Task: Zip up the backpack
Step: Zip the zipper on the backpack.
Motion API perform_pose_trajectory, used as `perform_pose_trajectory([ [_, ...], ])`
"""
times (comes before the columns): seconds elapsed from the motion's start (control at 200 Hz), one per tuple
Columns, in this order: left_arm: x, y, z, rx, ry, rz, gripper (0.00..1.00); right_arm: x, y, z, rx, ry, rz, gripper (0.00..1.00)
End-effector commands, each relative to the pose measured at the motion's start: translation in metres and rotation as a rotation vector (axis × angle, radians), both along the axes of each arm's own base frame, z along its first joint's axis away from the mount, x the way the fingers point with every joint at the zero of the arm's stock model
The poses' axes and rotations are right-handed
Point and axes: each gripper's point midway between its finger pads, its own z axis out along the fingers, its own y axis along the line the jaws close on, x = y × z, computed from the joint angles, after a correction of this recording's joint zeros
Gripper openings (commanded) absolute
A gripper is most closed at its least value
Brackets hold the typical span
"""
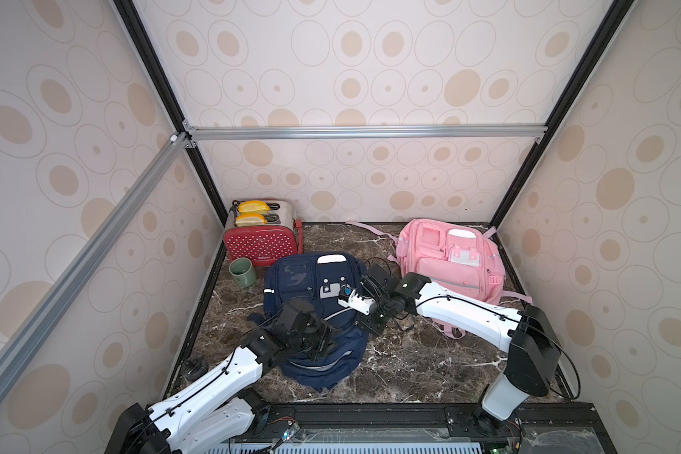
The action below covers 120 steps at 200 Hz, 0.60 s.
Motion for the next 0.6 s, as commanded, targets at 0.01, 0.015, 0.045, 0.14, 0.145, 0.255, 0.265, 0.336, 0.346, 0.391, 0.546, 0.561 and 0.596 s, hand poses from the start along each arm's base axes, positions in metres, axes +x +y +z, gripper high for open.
perform_pose_trajectory([
  [0.01, 0.005, 0.010, -0.012, 0.085, -0.029, 0.014, 0.37, -0.009, 0.021, 0.039, 0.145, -0.040, 0.055, 0.00],
  [0.015, 0.005, 0.011, -0.013, 0.087, -0.028, 0.014, 0.36, -0.009, 0.021, 0.039, 0.146, -0.038, 0.056, 0.00],
  [0.045, 0.004, 0.011, -0.017, 0.091, -0.022, 0.013, 0.32, -0.011, 0.022, 0.042, 0.154, -0.036, 0.063, 0.00],
  [0.14, 0.004, 0.009, -0.027, 0.098, -0.010, 0.005, 0.11, -0.018, 0.021, 0.050, 0.172, -0.032, 0.080, 0.00],
  [0.145, 0.004, 0.009, -0.028, 0.098, -0.010, 0.005, 0.10, -0.018, 0.021, 0.051, 0.173, -0.032, 0.081, 0.00],
  [0.255, 0.006, 0.012, -0.028, 0.111, -0.015, 0.003, 0.00, -0.026, 0.014, 0.050, 0.166, -0.026, 0.099, 0.00],
  [0.265, 0.006, 0.013, -0.027, 0.115, -0.015, 0.001, 0.00, -0.027, 0.013, 0.050, 0.165, -0.025, 0.100, 0.00],
  [0.336, 0.007, 0.016, -0.025, 0.127, -0.020, 0.002, 0.00, -0.031, 0.006, 0.044, 0.145, -0.018, 0.105, 0.00],
  [0.346, 0.007, 0.016, -0.025, 0.128, -0.021, 0.002, 0.00, -0.031, 0.005, 0.042, 0.141, -0.016, 0.105, 0.00],
  [0.391, 0.006, 0.017, -0.025, 0.130, -0.020, 0.003, 0.00, -0.034, 0.001, 0.038, 0.128, -0.011, 0.108, 0.00],
  [0.546, -0.002, 0.026, -0.026, 0.159, -0.009, 0.000, 0.00, -0.037, -0.010, 0.031, 0.099, -0.017, 0.116, 0.00],
  [0.561, -0.003, 0.026, -0.026, 0.162, -0.009, -0.001, 0.00, -0.038, -0.011, 0.030, 0.095, -0.019, 0.119, 0.00],
  [0.596, -0.005, 0.028, -0.025, 0.168, -0.010, -0.002, 0.00, -0.037, -0.015, 0.027, 0.081, -0.033, 0.122, 0.00],
])
